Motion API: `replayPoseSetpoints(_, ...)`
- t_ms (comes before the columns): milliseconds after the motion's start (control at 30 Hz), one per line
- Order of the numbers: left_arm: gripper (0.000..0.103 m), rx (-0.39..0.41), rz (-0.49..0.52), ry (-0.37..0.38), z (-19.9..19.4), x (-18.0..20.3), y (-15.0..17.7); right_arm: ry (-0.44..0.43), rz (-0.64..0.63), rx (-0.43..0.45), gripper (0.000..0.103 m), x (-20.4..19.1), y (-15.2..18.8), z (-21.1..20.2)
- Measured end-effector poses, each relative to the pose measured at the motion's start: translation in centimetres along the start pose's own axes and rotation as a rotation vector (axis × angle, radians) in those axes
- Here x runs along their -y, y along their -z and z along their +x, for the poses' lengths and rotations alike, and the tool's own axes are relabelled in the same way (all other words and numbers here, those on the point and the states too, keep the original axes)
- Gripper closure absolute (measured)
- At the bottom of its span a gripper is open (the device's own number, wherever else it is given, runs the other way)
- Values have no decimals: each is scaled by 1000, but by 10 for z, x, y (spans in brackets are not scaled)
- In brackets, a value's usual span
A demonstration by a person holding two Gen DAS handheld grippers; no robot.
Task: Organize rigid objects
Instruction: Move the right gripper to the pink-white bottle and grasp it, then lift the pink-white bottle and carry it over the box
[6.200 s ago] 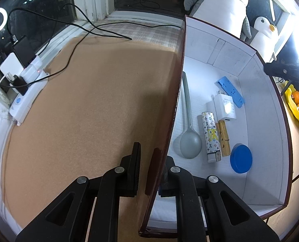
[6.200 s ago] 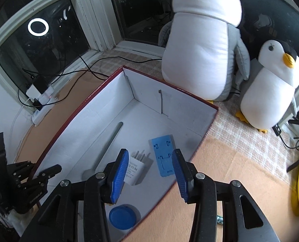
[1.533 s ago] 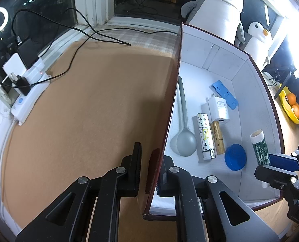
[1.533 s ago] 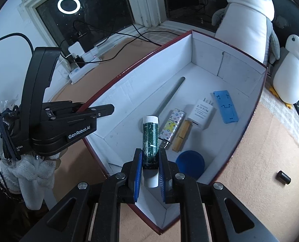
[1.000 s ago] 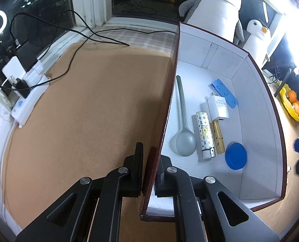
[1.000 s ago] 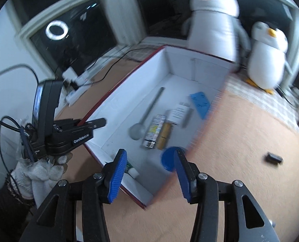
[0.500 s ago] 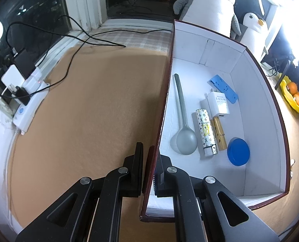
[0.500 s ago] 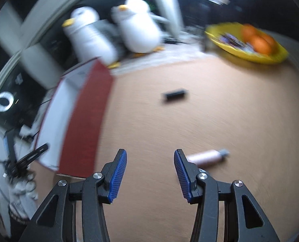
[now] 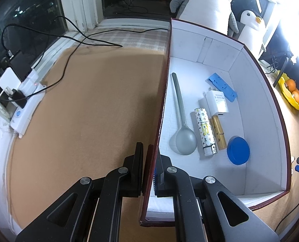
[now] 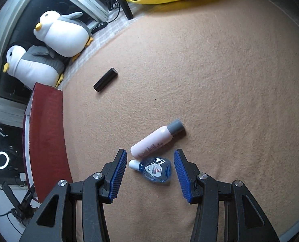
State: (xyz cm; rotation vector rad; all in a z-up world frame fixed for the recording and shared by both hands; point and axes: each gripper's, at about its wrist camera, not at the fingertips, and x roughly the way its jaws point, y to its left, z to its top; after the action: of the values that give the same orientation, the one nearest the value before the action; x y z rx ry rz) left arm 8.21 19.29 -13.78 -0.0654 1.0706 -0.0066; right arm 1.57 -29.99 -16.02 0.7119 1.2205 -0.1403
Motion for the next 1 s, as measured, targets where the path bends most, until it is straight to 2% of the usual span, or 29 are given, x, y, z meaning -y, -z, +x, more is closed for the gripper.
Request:
replayPoseSetpoints(167, 96, 0, -1, 1, 1, 0, 0, -1, 28, -32, 58, 1, -8, 10)
replayPoseSetpoints(467, 96, -6, -5, 0, 2, 1, -1, 74, -32, -61, 59, -15, -14, 28)
replayPoseSetpoints(700, 95, -16, -14, -2, 4, 1, -1, 138, -142, -71, 70, -31, -19, 35)
replayPoseSetpoints(800, 88, -24, -23, -5, 6, -1, -2, 167, -203, -70, 74, -39, -19, 39)
replayPoseSetpoints(900, 86, -28, -25, -11, 6, -1, -2, 198, -285, -69, 85, -51, -18, 43)
replayPoseSetpoints(1000, 86, -31, -24, -22, 7, 0, -2, 204, -343, -62, 85, -61, -17, 47)
